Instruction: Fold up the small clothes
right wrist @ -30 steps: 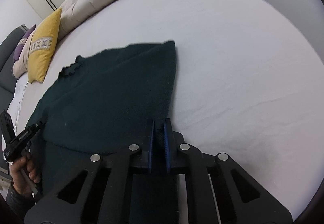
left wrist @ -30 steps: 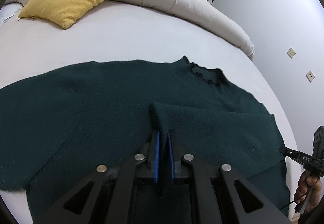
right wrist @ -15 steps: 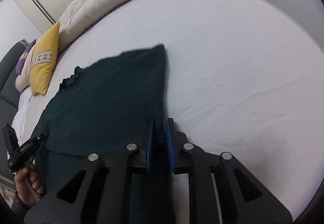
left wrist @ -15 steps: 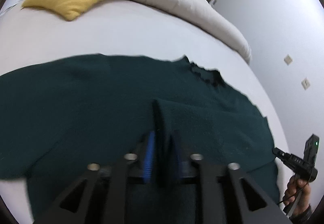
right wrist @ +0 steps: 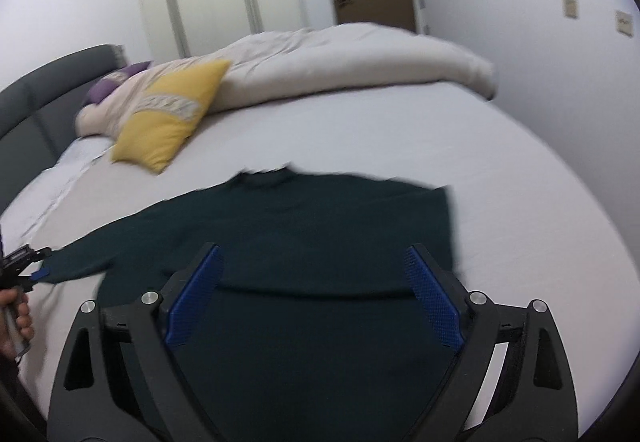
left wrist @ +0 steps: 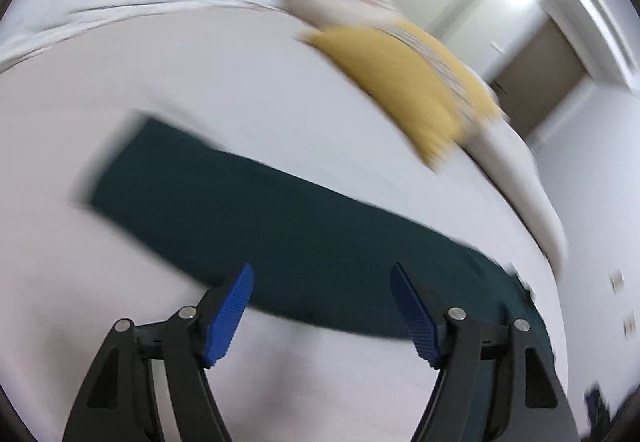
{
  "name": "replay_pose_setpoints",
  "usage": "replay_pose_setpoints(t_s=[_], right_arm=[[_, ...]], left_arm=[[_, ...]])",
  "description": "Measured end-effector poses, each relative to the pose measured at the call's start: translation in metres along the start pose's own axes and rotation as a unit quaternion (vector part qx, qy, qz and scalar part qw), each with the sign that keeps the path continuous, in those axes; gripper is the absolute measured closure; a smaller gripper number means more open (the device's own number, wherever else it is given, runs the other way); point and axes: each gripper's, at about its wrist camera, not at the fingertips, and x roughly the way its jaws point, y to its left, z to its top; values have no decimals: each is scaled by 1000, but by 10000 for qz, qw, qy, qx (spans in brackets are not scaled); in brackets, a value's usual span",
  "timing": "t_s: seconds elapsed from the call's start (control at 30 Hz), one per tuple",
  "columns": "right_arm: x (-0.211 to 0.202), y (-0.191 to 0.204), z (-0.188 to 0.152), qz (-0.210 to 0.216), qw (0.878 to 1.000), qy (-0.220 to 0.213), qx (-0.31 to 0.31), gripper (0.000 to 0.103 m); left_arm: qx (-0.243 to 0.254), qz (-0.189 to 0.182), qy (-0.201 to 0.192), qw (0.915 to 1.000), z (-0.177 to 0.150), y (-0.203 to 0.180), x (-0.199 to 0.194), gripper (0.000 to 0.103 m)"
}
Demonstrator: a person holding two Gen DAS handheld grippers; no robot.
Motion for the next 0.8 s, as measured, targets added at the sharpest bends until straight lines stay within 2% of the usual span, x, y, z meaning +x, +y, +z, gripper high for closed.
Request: replay_pose_setpoints(t_s=[0.1,0.17,0.27,0.37,0.4,0.47,0.5,0.57,0.6,0.7,0.8], right_arm=[[-1,25,-6,266,9996,61,-47,11],[1,39,-10,422,9990,112,-59,11],[7,55,-16,783,9958,453,128,11],[10,60,-21,1138,9900,693,455,15],[9,62,-23,1276,9873,737,599,19],[8,62,-28,1440,9831,791,807,21],[9,62,-29,1490,9814,811,898,22],[8,59,-32,1570,9789,831,1012,23],[4,56,-35,1583,9782,829,1058,24],[-1,46,-38,1582,9778,791,1127,25],[2,32,-37,1553,9774,764,1216,25]], left_arm=[[-493,390,-367,9973,22,57,-21,26],[-750,577,-469,9944,29,83,-25,26],[-1321,463,-255,9898,35,118,-13,27],[-1212,313,-184,9920,33,116,-5,30],[-1247,152,-136,9920,32,115,-1,33],[-1457,-86,-18,9893,37,116,7,55],[-1547,-165,53,9878,36,114,12,61],[-1707,-355,260,9843,37,112,25,89],[-1801,-373,335,9824,36,111,29,95],[-1791,-328,98,9832,38,95,20,94],[-1204,-390,-168,9918,41,48,1,95]])
